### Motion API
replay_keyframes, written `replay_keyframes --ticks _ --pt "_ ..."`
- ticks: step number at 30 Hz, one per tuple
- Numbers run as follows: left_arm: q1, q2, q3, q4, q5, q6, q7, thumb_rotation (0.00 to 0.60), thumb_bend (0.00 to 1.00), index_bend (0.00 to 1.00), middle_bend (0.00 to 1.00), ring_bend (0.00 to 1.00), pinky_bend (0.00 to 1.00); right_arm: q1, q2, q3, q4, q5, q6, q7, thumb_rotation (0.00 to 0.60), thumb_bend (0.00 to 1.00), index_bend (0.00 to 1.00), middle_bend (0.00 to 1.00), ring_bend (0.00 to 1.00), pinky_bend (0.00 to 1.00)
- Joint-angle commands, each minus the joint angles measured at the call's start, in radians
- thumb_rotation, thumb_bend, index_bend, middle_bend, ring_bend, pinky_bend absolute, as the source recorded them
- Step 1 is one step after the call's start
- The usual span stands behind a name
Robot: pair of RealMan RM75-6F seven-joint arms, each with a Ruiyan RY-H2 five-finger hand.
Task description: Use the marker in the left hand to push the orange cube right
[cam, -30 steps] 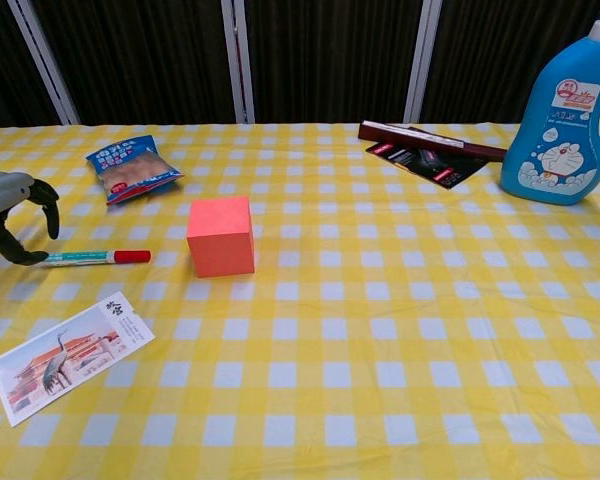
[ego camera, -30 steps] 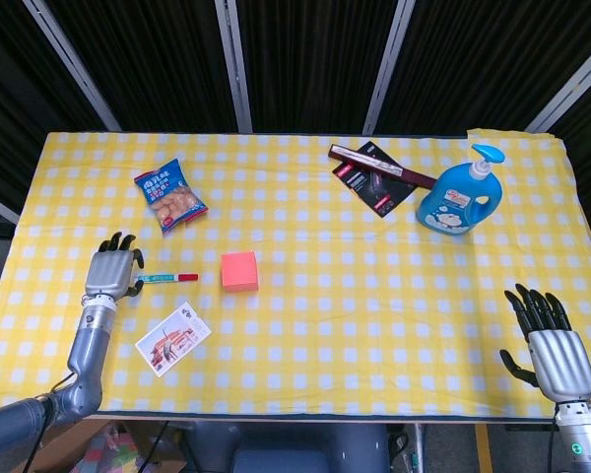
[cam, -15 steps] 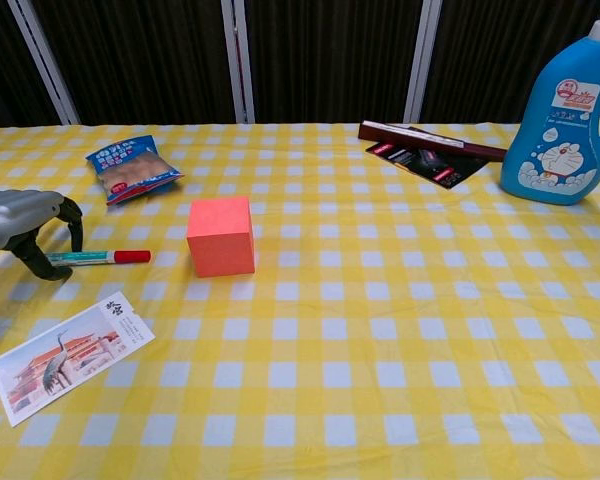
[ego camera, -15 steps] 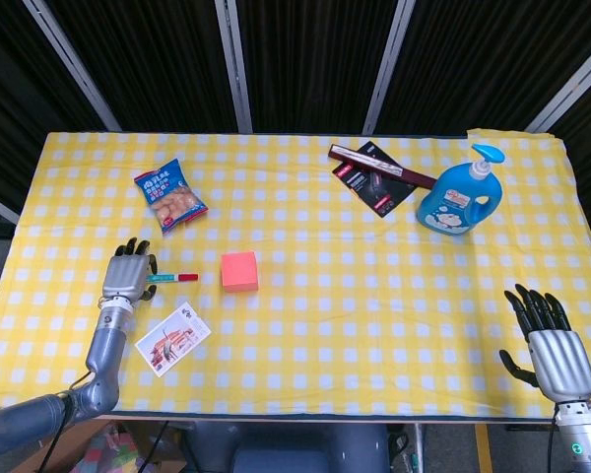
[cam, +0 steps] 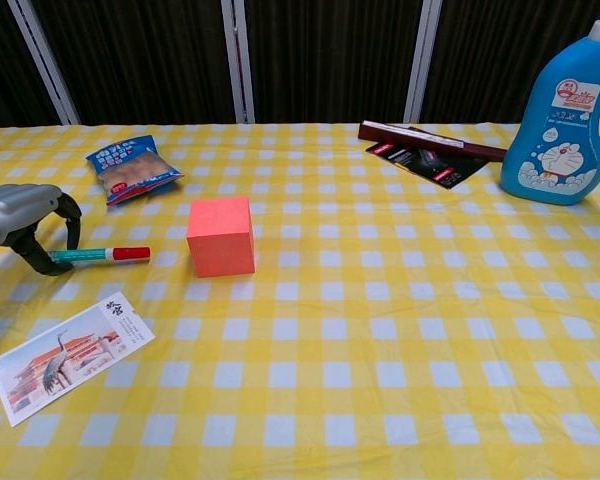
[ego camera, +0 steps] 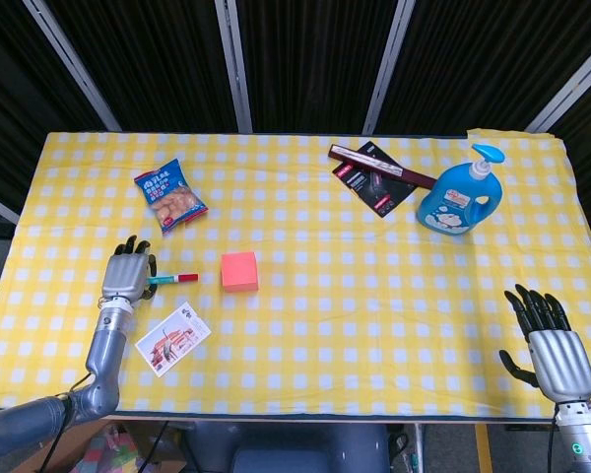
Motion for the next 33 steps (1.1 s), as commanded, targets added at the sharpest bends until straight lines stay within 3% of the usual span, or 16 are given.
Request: replay_keyframes --ticks 1,10,33 --pt "0.005 0.017 0.000 -0.018 0.007 0.010 -0.005 0.600 0.40 0.68 0.15 0.02 0.14 0.000 -0.001 0.000 0.000 0.000 0.001 -0.001 0.600 0.38 0.00 0.00 0.00 0.00" --pt "-0.004 0.026 -0.007 -0.027 0.003 0.006 -0.005 0.600 0.40 0.67 0.15 0.02 0.14 0.000 0.000 0.001 -0.003 0.003 0.000 0.002 0.600 0.38 0.00 0.00 0.00 0.00" --pt "-0.148 -0.144 -0.057 -0.014 -0.054 0.003 0.124 0.600 0.40 0.67 0.15 0.02 0.14 0.001 0.009 0.001 -0.007 0.005 -0.006 0.030 0.600 0.38 0.00 0.00 0.00 0.00"
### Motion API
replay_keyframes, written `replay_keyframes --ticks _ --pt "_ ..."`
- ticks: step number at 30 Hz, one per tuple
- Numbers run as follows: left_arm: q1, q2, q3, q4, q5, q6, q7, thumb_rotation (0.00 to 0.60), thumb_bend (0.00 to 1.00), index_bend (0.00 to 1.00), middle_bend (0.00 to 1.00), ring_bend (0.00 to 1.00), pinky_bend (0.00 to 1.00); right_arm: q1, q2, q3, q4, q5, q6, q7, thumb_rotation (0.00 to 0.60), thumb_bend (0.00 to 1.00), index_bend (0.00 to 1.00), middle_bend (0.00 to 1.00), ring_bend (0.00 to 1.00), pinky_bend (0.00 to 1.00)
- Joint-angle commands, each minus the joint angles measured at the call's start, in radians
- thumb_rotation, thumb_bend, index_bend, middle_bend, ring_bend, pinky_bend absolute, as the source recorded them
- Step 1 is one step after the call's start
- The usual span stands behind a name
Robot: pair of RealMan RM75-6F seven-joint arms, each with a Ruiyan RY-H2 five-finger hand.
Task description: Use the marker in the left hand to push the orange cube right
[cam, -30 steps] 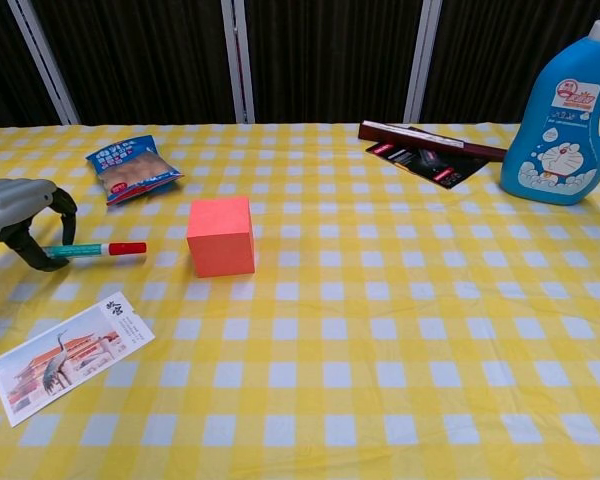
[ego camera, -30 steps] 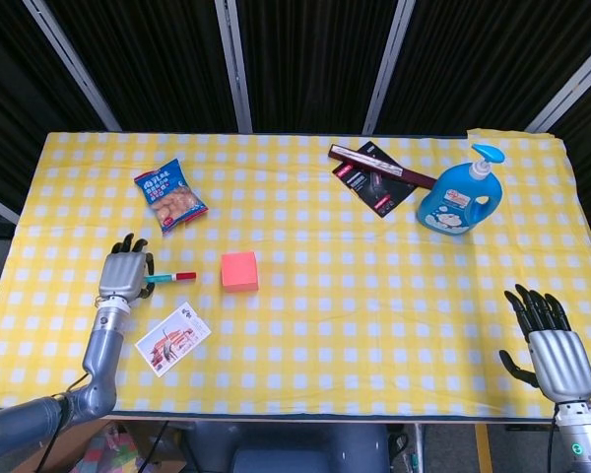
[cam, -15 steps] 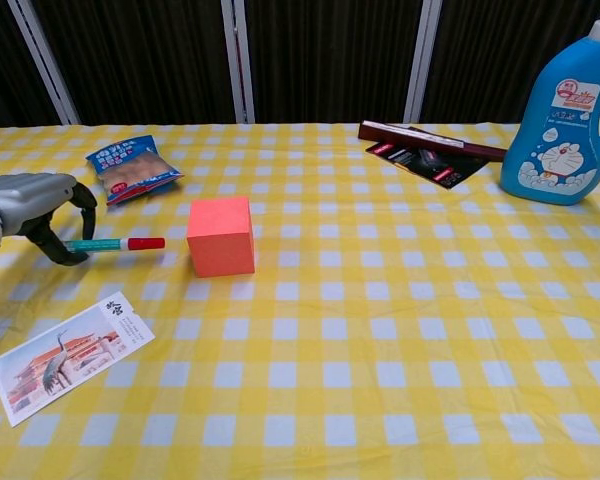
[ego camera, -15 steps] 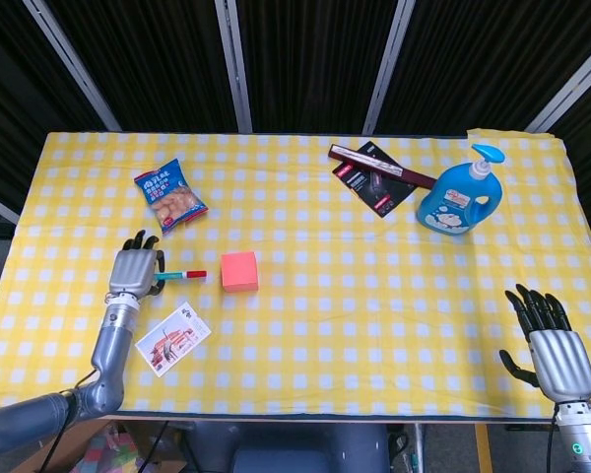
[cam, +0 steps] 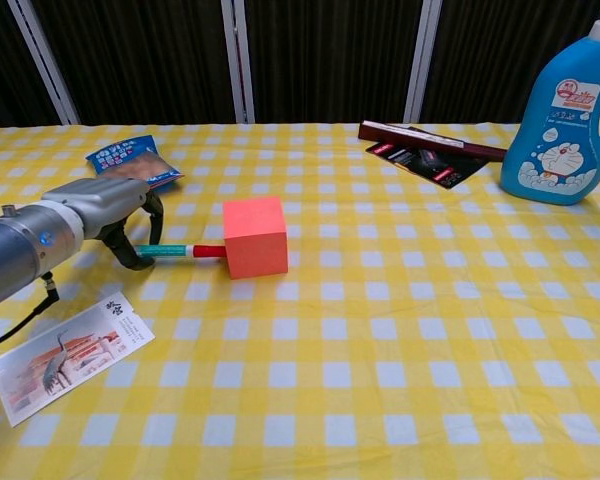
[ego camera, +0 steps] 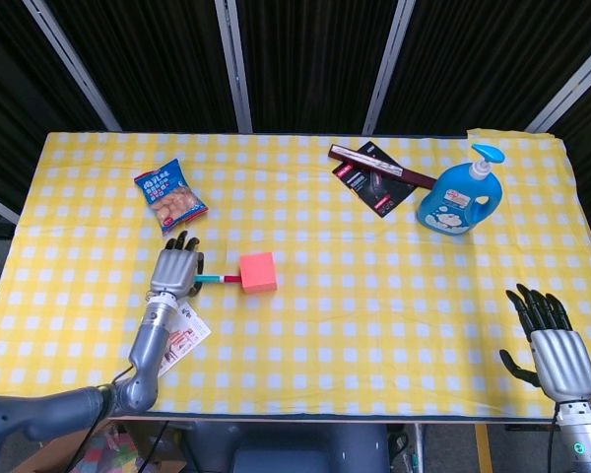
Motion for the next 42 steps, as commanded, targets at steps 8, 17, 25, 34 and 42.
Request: replay_keyframes --ticks 8,17,25,34,42 --pt "-0.063 -0.066 -0.043 0.013 -0.054 0.016 0.052 0.600 0.40 0.67 0.15 0.02 0.14 0.001 0.000 0.000 0.002 -0.003 0.000 0.002 0.600 0.38 0.00 0.00 0.00 0.00" --pt "-0.071 -0.075 -0.037 0.006 -0.088 0.047 0.095 0.600 0.40 0.68 0.16 0.02 0.14 0.000 0.002 -0.001 0.002 -0.002 0.001 0.006 0.600 0.38 0.00 0.00 0.00 0.00" --pt "-0.069 -0.068 -0.044 -0.015 -0.106 0.064 0.096 0.600 0.41 0.68 0.16 0.02 0.14 0.000 0.001 0.000 -0.001 0.000 -0.001 0.004 0.600 0.38 0.00 0.00 0.00 0.00" --pt "-0.108 -0.128 -0.055 0.044 -0.107 0.055 0.100 0.600 0.41 0.68 0.16 0.02 0.14 0.001 0.006 0.000 -0.007 0.007 -0.007 0.015 0.600 0.38 0.00 0.00 0.00 0.00" --pt "-0.169 -0.206 -0.096 0.117 -0.106 0.043 0.103 0.600 0.42 0.68 0.16 0.02 0.14 0.001 0.010 0.000 -0.010 0.010 -0.011 0.025 0.600 0.38 0.00 0.00 0.00 0.00"
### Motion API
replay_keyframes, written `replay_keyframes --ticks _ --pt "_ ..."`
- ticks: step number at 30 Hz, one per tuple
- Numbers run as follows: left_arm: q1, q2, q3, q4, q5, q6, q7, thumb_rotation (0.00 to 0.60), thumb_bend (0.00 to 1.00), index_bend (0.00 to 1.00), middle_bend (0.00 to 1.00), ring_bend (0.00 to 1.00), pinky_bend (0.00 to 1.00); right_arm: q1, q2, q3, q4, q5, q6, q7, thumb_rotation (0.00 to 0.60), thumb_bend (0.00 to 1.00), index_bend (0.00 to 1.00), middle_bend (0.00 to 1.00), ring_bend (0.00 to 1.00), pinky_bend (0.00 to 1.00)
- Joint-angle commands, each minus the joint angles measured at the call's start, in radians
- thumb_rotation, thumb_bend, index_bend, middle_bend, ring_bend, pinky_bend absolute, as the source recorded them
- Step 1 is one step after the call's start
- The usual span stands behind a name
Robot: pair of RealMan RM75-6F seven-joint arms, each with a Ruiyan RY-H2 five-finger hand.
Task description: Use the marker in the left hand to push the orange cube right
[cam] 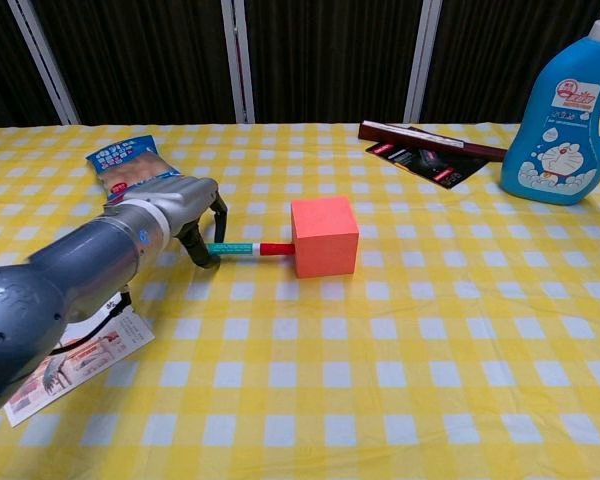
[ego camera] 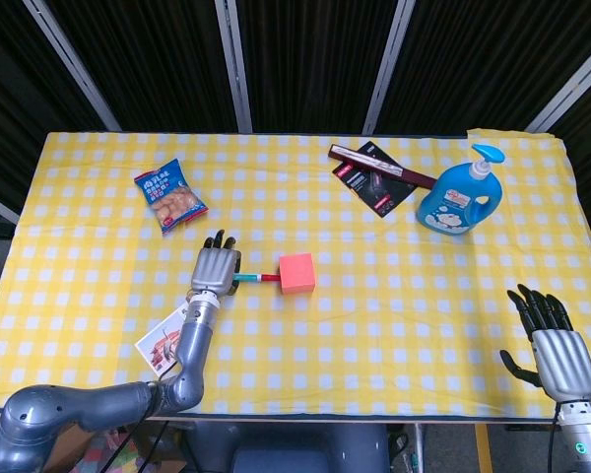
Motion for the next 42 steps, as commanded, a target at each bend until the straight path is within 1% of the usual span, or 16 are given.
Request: replay_keyframes --ticks 1,6,12,17,30,35,42 --pt "-0.029 -0.031 -0.021 0.026 0.006 -0.004 0.001 0.600 0.42 0.68 0.16 0.02 0.14 0.000 0.001 0.000 0.000 0.000 0.000 0.003 0.600 0.38 0.00 0.00 0.00 0.00" --pt "-0.065 -0.072 -0.046 0.056 0.002 -0.008 0.010 0.600 0.41 0.68 0.16 0.02 0.14 -0.001 0.003 -0.001 0.000 -0.003 0.001 0.007 0.600 0.38 0.00 0.00 0.00 0.00" --pt "-0.096 -0.106 -0.063 0.077 -0.006 -0.010 0.027 0.600 0.41 0.68 0.16 0.02 0.14 -0.001 0.003 -0.003 0.000 -0.004 0.000 0.008 0.600 0.38 0.00 0.00 0.00 0.00" --pt "-0.100 -0.110 -0.067 0.074 -0.013 -0.002 0.040 0.600 0.41 0.69 0.16 0.02 0.14 -0.002 0.004 -0.003 -0.001 -0.003 0.001 0.009 0.600 0.38 0.00 0.00 0.00 0.00" --pt "-0.076 -0.077 -0.065 0.037 -0.041 0.019 0.064 0.600 0.41 0.69 0.16 0.02 0.14 -0.003 0.006 -0.001 -0.004 0.001 0.001 0.015 0.600 0.38 0.00 0.00 0.00 0.00" --pt "-0.090 -0.088 -0.078 0.057 -0.040 0.013 0.056 0.600 0.41 0.69 0.16 0.02 0.14 -0.002 0.007 -0.003 -0.005 -0.002 -0.002 0.017 0.600 0.38 0.00 0.00 0.00 0.00" --pt "-0.136 -0.140 -0.101 0.117 -0.051 -0.015 0.060 0.600 0.42 0.69 0.16 0.02 0.14 0.000 0.009 -0.002 -0.005 0.001 -0.006 0.021 0.600 0.38 0.00 0.00 0.00 0.00"
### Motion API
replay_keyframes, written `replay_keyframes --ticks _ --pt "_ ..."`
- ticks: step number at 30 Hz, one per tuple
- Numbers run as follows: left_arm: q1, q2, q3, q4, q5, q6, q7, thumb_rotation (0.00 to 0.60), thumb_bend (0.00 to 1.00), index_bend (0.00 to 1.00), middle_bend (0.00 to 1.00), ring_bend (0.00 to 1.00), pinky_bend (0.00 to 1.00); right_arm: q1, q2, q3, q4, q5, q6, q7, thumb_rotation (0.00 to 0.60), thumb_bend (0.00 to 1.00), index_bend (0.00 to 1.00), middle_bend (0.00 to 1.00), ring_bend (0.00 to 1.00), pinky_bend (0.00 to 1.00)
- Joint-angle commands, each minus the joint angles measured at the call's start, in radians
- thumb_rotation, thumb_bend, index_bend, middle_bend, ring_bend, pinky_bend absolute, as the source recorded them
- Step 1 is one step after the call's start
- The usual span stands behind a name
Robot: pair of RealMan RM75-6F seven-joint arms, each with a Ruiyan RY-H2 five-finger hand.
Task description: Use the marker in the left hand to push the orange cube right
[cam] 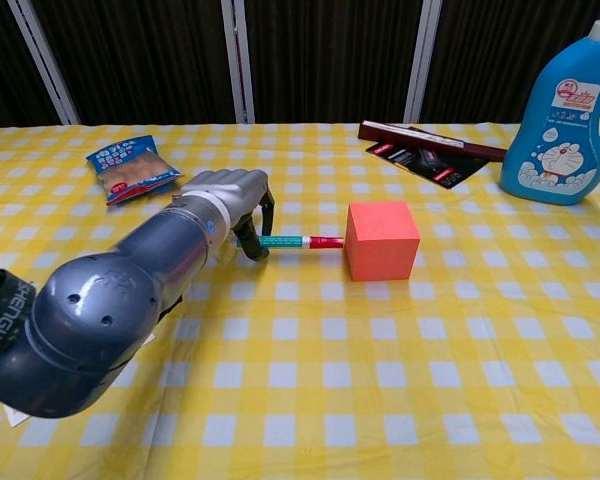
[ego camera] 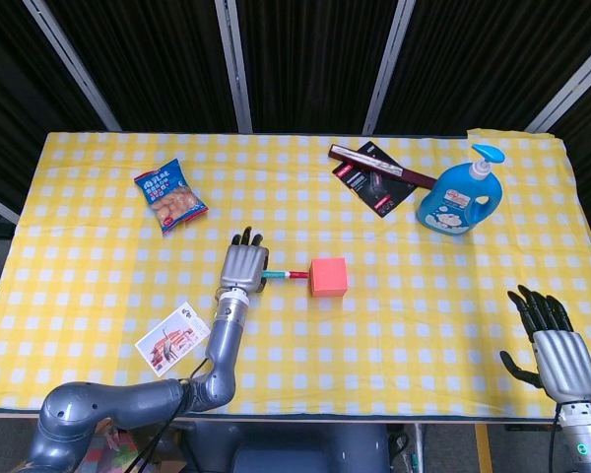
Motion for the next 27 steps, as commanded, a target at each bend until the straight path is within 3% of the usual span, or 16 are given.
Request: replay_keyframes --ticks 1,19,27 --pt "-0.024 -0.028 -0.010 0.030 -0.004 -0.016 0.003 0.600 0.41 0.69 0.16 0.02 0.14 0.000 0.000 0.000 0.001 0.000 0.000 0.001 0.600 0.38 0.00 0.00 0.00 0.00" --pt "-0.152 -0.153 -0.113 0.137 -0.019 -0.031 0.000 0.600 0.41 0.69 0.16 0.02 0.14 -0.001 0.002 0.000 0.001 -0.002 0.002 0.006 0.600 0.38 0.00 0.00 0.00 0.00" --pt "-0.140 -0.152 -0.111 0.137 -0.021 -0.021 0.000 0.600 0.41 0.69 0.16 0.02 0.14 -0.001 0.004 -0.001 0.000 -0.001 0.001 0.009 0.600 0.38 0.00 0.00 0.00 0.00"
